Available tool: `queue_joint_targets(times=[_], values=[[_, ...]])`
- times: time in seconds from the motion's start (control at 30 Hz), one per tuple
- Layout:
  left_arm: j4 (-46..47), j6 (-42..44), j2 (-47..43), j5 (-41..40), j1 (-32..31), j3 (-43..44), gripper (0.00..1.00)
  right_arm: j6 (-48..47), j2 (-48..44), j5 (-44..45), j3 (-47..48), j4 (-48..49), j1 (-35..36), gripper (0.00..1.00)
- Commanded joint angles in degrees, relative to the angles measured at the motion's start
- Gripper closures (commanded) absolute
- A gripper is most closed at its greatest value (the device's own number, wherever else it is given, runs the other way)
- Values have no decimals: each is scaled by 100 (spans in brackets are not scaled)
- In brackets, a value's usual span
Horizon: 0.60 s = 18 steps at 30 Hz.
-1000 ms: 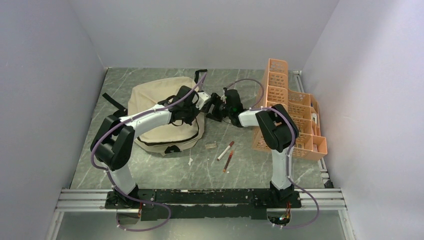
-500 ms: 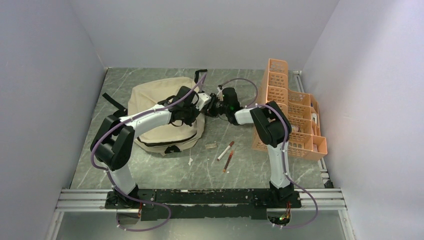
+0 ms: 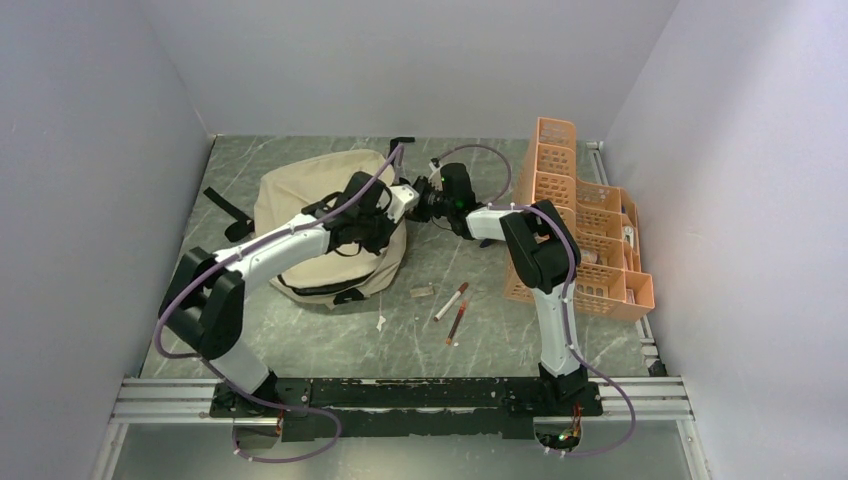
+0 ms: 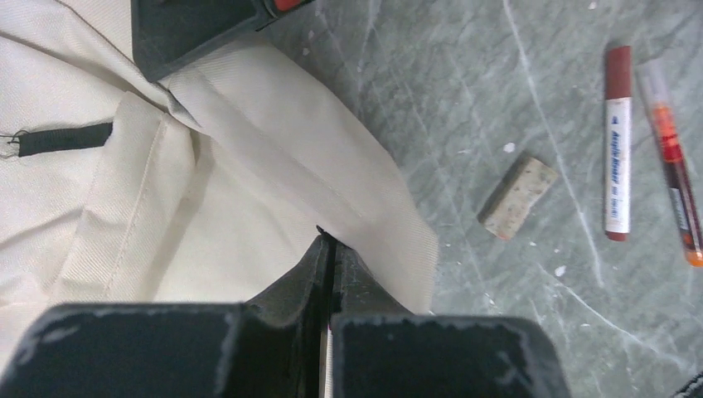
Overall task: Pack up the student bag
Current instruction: Zip the student bag at the center of the board.
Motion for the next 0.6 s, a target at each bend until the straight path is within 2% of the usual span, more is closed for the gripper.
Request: queue_joint_targets(times=[0.0,0.57], values=[[-250,-244,-407,365,-237,-141,95,-65,105,177,190,315,-64,91],[-866,-1023,-1574,-30,-400,-1041,95,-108,210,144,386,308,-306,91]])
